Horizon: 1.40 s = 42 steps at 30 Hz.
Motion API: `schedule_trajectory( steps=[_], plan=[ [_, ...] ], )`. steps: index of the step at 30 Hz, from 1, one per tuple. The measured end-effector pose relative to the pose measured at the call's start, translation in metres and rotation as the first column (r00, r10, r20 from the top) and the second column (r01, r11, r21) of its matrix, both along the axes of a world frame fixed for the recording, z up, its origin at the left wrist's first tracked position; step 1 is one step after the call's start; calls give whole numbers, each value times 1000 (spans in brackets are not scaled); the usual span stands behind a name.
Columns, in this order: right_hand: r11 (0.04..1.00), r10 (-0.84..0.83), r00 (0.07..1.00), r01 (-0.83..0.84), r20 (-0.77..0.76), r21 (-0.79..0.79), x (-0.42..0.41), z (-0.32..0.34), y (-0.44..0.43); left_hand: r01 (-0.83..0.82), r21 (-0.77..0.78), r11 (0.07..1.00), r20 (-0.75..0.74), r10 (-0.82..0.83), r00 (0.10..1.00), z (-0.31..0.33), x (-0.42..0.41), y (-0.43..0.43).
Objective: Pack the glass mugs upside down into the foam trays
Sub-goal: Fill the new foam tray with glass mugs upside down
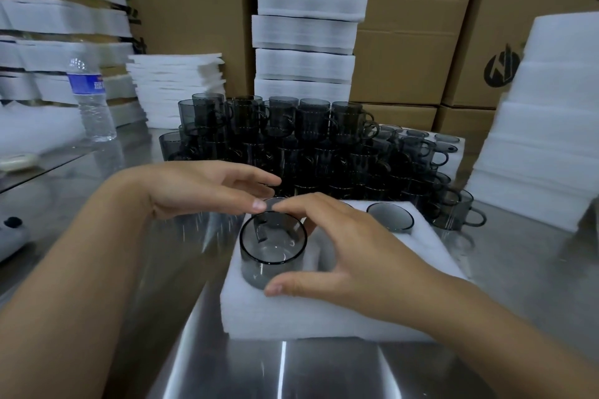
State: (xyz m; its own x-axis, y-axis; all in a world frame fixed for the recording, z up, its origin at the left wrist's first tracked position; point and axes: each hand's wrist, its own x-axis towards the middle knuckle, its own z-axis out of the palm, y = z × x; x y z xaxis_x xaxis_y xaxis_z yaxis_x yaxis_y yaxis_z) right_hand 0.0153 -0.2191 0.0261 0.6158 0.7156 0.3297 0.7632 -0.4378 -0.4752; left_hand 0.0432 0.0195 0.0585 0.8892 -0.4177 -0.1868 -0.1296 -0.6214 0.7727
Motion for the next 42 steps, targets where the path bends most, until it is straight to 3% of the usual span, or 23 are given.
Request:
schedule_trajectory(
  steps=[10, 16, 21, 35, 42],
  plan=[
    [1000, 1, 983, 2, -183, 16, 4, 0, -2, 51, -33, 998, -22, -52, 998, 0, -1, 1],
    [997, -54, 990, 60, -127, 40, 6, -1, 0, 57, -14, 998, -17, -57, 998, 0, -1, -2],
    [996, -68, 982, 79, -177, 53, 8, 0, 1, 74, 12, 997, -5, -74, 997, -2, 2, -2],
    [991, -85, 993, 76, -77, -111, 2, -1, 3, 122, 86, 989, -36, -119, 992, -5, 3, -2],
    [986, -74, 990, 56, -116, -155, 3, 4, 4, 113, 155, 981, -44, -107, 993, -5, 2, -5]
  ],
)
